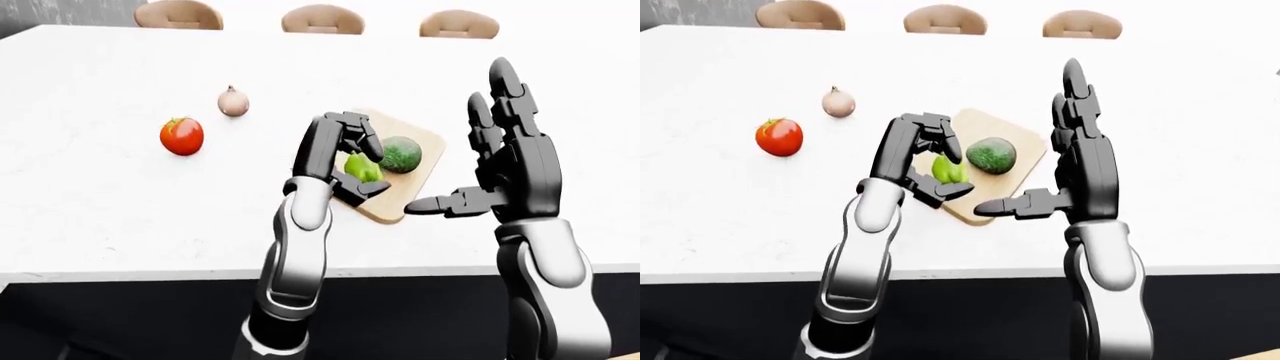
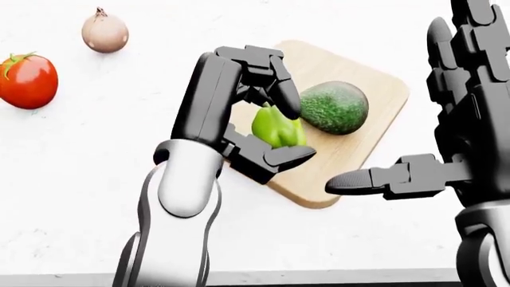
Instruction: Place the avocado, onion, tomato and bell pepper on the cutting board.
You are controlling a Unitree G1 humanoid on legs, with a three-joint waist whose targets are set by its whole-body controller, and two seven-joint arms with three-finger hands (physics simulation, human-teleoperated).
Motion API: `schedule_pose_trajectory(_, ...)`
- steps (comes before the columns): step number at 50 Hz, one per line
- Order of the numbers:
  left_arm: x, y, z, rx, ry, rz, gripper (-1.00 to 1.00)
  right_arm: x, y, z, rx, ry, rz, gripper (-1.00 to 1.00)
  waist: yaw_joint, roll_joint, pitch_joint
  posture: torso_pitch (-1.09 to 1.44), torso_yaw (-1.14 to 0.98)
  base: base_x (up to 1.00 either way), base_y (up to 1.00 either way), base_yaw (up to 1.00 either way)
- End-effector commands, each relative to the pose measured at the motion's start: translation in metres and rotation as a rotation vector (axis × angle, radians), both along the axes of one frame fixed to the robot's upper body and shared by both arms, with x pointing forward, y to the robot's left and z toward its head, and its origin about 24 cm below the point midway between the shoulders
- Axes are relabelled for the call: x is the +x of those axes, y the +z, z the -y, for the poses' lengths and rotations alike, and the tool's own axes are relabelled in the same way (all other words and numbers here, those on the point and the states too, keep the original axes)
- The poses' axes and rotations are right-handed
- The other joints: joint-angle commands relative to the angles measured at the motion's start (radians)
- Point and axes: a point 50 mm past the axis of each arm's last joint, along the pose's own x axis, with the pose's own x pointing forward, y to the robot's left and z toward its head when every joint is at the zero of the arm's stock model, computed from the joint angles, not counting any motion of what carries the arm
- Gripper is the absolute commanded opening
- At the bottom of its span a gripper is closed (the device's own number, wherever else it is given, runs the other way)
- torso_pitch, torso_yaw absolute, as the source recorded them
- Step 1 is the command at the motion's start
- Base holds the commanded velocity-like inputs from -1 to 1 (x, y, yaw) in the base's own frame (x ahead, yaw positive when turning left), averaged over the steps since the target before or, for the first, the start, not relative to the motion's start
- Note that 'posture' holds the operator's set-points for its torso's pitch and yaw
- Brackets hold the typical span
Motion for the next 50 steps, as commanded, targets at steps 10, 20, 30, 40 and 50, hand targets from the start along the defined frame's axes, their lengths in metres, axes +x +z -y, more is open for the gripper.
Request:
schedule_pose_trajectory(10,-0.004,0.015,0.010,-0.026,-0.030,0.106,-0.78,-0.006,0.012,-0.001,-0.010,-0.001,0.078,1.00,0.000,-0.005,-0.025,0.00,0.00,0.00,0.00,0.00)
schedule_pose_trajectory(20,-0.004,0.011,0.013,-0.019,-0.036,0.095,-0.58,-0.008,0.012,0.000,-0.011,-0.003,0.078,1.00,0.000,-0.005,-0.026,0.00,0.00,0.00,0.00,0.00)
schedule_pose_trajectory(30,-0.001,0.005,0.013,-0.007,-0.036,0.083,-0.44,-0.006,0.011,0.001,-0.010,-0.003,0.080,1.00,0.000,-0.005,-0.026,0.00,0.00,0.00,0.00,0.00)
schedule_pose_trajectory(40,-0.002,0.000,0.010,0.007,-0.024,0.070,-0.45,-0.005,0.012,0.000,-0.012,-0.001,0.080,1.00,-0.001,-0.004,-0.026,0.00,0.00,0.00,0.00,0.00)
schedule_pose_trajectory(50,-0.004,-0.004,0.008,0.007,-0.017,0.062,-0.40,-0.006,0.011,0.000,-0.011,-0.003,0.078,1.00,-0.001,-0.004,-0.027,0.00,0.00,0.00,0.00,0.00)
